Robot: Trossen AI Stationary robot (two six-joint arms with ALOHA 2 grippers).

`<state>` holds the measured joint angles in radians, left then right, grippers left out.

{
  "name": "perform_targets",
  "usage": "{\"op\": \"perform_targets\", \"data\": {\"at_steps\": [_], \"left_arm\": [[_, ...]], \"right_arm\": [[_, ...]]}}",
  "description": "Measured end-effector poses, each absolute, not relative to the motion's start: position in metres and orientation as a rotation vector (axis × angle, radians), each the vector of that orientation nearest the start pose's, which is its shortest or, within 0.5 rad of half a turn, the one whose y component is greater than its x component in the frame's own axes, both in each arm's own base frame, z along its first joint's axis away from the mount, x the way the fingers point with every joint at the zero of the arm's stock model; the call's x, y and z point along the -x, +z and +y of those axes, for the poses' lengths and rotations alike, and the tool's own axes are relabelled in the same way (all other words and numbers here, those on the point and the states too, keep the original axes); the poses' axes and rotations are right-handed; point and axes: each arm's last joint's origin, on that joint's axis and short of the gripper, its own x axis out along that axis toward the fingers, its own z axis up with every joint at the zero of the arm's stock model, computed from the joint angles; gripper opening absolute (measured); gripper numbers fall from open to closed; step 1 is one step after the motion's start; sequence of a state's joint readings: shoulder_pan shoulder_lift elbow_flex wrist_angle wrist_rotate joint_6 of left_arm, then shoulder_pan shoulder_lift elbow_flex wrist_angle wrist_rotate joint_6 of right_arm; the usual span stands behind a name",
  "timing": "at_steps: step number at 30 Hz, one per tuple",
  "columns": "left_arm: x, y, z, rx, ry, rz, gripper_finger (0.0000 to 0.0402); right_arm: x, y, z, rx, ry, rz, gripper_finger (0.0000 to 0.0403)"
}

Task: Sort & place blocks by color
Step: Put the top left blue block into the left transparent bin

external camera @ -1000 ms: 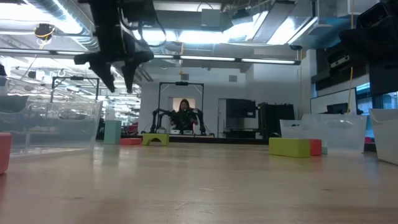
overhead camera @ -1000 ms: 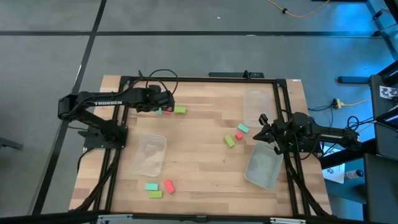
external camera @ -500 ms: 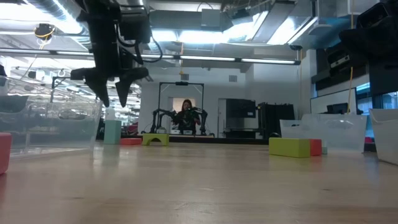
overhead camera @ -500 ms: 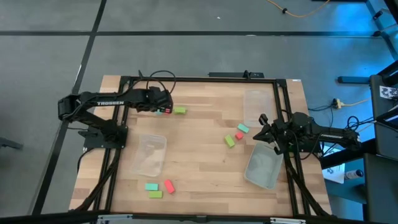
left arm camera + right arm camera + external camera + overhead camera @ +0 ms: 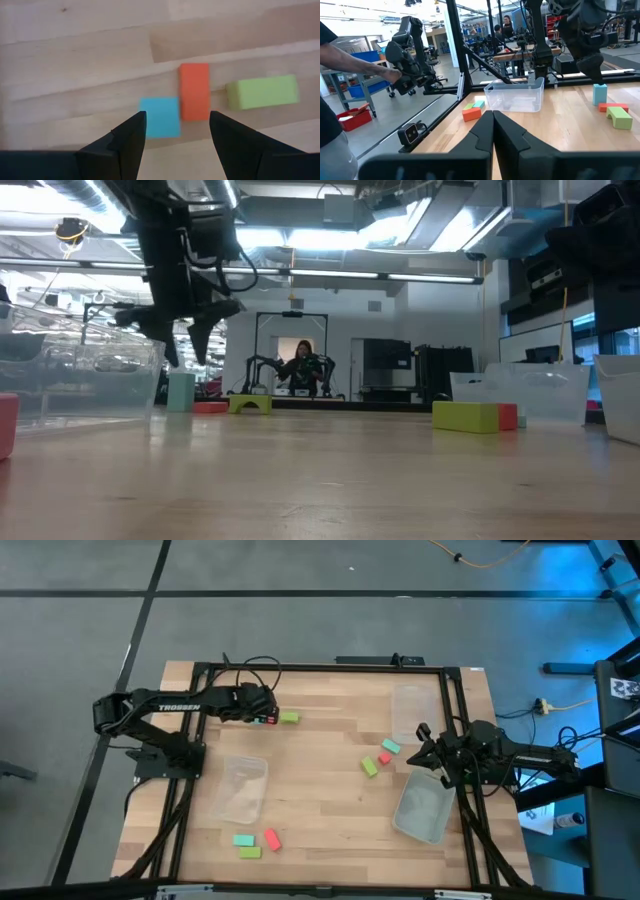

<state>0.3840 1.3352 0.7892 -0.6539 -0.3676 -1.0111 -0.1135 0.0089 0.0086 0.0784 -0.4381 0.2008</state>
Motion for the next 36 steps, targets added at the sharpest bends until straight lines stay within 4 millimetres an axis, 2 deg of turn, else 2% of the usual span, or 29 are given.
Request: {"op": "perform_targets", "data": {"at_steps": [11, 22, 36], "left_arm": [[-0.207, 0.184, 0.096, 0.824, 1.239, 0.782, 0.0212], [-0.21, 0.182, 0.098, 0.846, 1.223, 0.777, 0.0212], [-0.219, 0.159, 0.099, 0.843, 1.228, 0.878, 0.0209]], "right_arm": [[-0.095, 0.173, 0.001, -0.178, 0.331, -0.043, 0.0014], [-0.096, 0.173, 0.001, -0.178, 0.33, -0.042, 0.0014], [-0.096, 0.173, 0.001, -0.178, 0.331, -0.042, 0.0014]]}}
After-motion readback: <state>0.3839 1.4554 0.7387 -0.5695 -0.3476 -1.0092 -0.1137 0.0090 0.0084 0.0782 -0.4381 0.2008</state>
